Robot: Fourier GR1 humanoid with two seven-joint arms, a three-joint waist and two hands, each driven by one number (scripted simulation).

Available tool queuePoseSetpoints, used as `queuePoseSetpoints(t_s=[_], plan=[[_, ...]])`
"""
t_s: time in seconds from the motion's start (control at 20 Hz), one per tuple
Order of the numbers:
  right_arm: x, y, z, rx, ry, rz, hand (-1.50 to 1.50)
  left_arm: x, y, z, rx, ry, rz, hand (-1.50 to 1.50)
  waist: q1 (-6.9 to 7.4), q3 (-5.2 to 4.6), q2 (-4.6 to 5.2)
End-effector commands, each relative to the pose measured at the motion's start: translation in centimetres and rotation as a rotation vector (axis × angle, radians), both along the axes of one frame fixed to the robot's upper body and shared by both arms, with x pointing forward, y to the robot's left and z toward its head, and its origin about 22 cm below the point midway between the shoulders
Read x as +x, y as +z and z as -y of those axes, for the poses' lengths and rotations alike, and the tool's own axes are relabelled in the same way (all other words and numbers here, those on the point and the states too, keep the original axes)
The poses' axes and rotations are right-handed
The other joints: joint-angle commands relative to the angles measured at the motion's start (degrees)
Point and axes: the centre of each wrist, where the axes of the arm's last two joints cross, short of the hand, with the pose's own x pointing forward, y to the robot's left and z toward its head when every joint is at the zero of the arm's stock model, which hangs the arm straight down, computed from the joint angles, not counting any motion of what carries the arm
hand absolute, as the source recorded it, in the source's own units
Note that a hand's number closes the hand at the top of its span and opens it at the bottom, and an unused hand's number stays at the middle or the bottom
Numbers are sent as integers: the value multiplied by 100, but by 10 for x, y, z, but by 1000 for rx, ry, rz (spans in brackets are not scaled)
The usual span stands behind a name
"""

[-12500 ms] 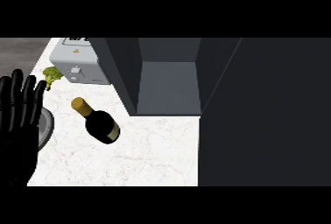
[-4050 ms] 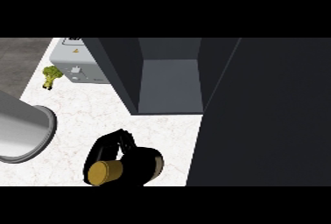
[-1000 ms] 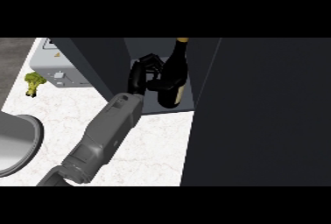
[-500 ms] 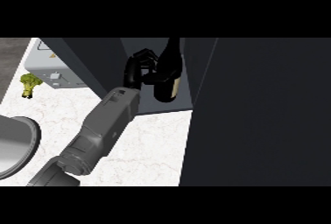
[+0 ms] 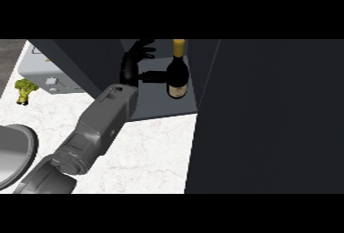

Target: Pick up the wine, place it into the cabinet and close the cabinet

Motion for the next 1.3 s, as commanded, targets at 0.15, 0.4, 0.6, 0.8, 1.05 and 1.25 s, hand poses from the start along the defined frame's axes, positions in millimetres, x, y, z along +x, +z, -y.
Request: queuePoseSetpoints(t_s=[0.15,0.4,0.6,0.8,1.05,1.25], plan=[[-16,20,3,73,65,7,-150,7,8,-17,76,70,8,-150,-31,1,30],[-16,18,1,72,79,2,-150,11,21,-5,8,19,62,-150,-26,-13,45],[-20,22,7,76,65,-2,-150,8,14,-6,-71,-59,75,-150,35,-6,-10],[-22,22,6,72,73,-3,-150,15,37,12,-175,-115,128,150,75,-9,-39],[-28,29,10,69,56,-15,-150,14,40,21,-287,-217,150,150,179,-5,-93],[-27,30,13,59,32,-21,-150,12,38,31,-311,-301,144,-150,331,0,-126]])
